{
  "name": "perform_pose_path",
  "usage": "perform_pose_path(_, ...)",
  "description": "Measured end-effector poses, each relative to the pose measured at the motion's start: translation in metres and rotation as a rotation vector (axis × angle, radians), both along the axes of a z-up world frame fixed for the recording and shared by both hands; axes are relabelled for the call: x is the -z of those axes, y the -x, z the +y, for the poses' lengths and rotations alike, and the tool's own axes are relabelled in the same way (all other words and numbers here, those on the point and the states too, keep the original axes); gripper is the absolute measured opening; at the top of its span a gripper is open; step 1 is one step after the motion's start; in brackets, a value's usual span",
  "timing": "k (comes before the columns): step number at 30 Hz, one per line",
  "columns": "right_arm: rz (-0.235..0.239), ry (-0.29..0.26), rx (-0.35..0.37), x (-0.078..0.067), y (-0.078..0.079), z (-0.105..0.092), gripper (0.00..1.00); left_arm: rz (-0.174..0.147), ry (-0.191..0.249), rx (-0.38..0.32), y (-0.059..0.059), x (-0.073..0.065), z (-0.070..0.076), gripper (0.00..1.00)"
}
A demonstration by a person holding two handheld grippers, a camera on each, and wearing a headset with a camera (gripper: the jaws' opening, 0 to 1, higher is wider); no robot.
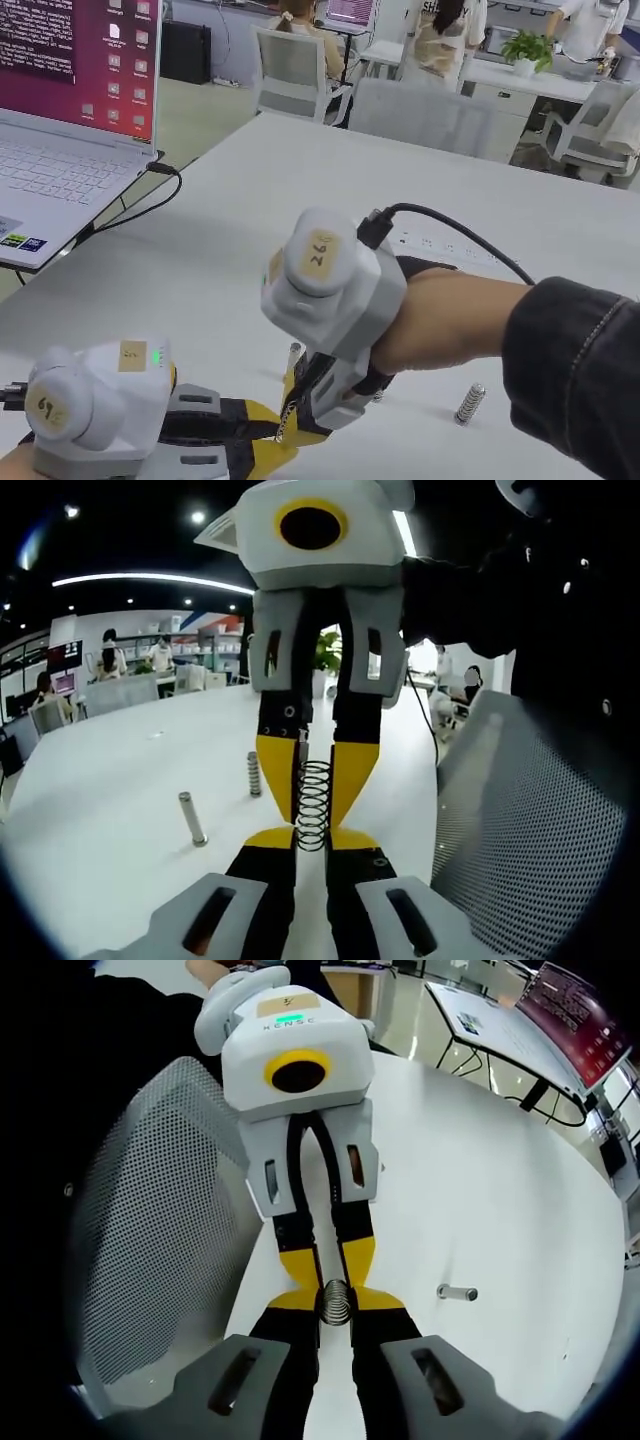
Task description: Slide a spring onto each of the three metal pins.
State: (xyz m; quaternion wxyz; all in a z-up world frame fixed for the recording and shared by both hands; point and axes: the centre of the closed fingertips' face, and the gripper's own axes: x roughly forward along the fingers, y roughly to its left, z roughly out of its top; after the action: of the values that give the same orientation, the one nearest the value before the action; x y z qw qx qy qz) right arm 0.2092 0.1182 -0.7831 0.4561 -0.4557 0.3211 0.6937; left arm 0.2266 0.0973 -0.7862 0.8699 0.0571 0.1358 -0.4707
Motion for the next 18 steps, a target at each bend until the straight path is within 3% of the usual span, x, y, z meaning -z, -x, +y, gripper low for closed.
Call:
perform_pose_path(12, -0.013, 0.012, 0.027, -0.002, -0.012, -0.007, 0.09, 0.003, 0.001, -0.048, -0.006, 0.002, 0.009, 0.20)
perform_pose_path(18, -0.016, 0.010, 0.044, -0.005, -0.018, -0.009, 0.09, -0.003, -0.003, -0.085, -0.010, 0.004, 0.015, 0.35)
